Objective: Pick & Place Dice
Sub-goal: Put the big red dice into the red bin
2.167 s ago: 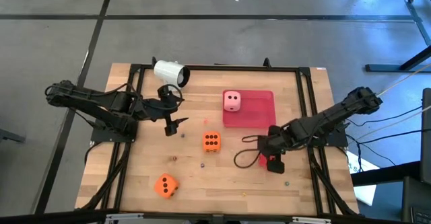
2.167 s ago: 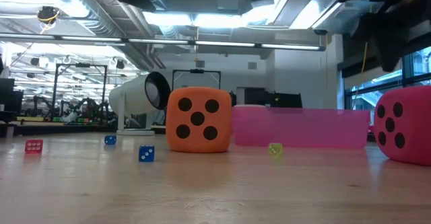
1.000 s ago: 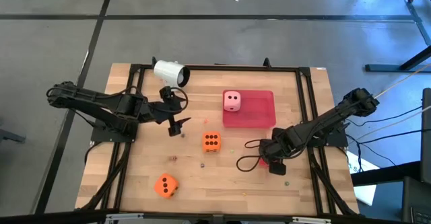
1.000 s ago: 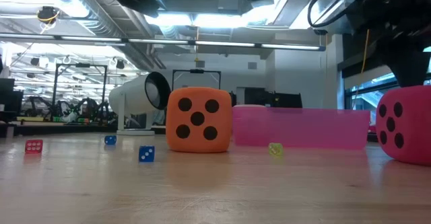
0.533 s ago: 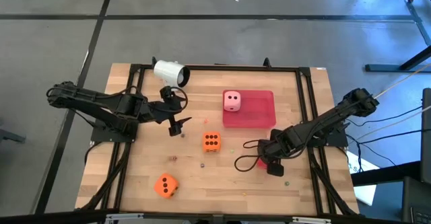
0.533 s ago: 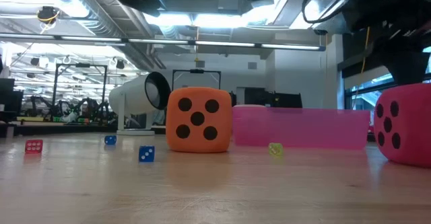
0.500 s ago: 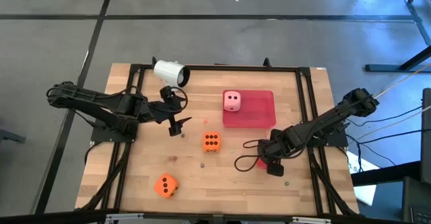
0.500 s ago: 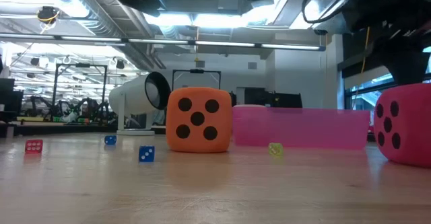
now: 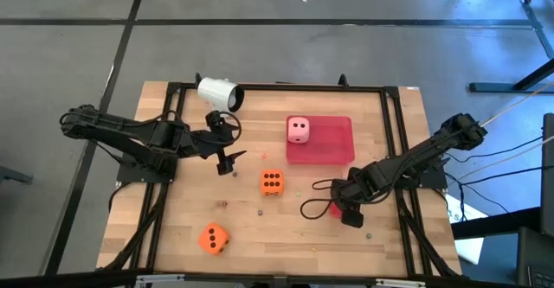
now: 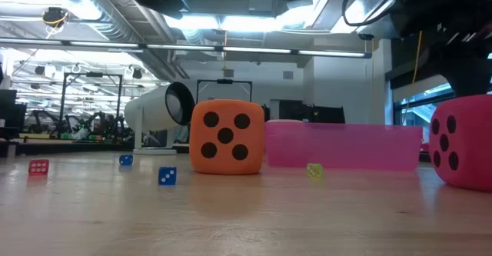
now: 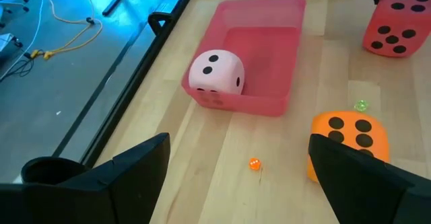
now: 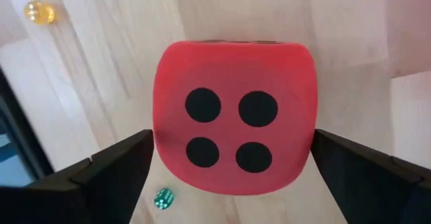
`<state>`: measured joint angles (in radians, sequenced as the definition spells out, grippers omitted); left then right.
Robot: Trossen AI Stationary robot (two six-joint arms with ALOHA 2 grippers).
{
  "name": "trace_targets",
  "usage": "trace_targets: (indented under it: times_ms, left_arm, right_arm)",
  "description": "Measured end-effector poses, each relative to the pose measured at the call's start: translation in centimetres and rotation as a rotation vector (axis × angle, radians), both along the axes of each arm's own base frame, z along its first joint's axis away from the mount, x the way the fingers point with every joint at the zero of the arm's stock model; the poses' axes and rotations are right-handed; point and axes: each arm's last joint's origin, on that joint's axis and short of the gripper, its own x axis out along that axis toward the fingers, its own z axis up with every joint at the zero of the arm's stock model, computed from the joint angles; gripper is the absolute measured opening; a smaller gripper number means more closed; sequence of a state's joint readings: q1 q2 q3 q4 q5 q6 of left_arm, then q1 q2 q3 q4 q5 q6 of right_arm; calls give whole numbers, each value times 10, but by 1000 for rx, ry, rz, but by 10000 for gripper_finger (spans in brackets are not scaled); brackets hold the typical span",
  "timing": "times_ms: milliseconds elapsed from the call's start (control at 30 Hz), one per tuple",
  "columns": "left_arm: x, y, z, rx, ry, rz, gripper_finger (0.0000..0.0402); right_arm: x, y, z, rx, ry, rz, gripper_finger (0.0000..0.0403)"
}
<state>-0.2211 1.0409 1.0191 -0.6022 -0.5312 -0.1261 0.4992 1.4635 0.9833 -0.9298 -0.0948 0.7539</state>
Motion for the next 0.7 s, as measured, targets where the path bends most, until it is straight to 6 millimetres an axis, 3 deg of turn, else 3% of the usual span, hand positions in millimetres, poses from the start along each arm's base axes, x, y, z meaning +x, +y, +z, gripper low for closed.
trace_targets:
  times_ms: [333, 700]
  left_arm:
    - [0, 0, 0, 0, 0, 0, 347]
    - [0, 0, 0, 3, 0, 0, 347]
  right_arm:
    - [5, 2, -1, -6, -54, -4, 399]
    - [12, 8, -17, -18, -4, 66, 400]
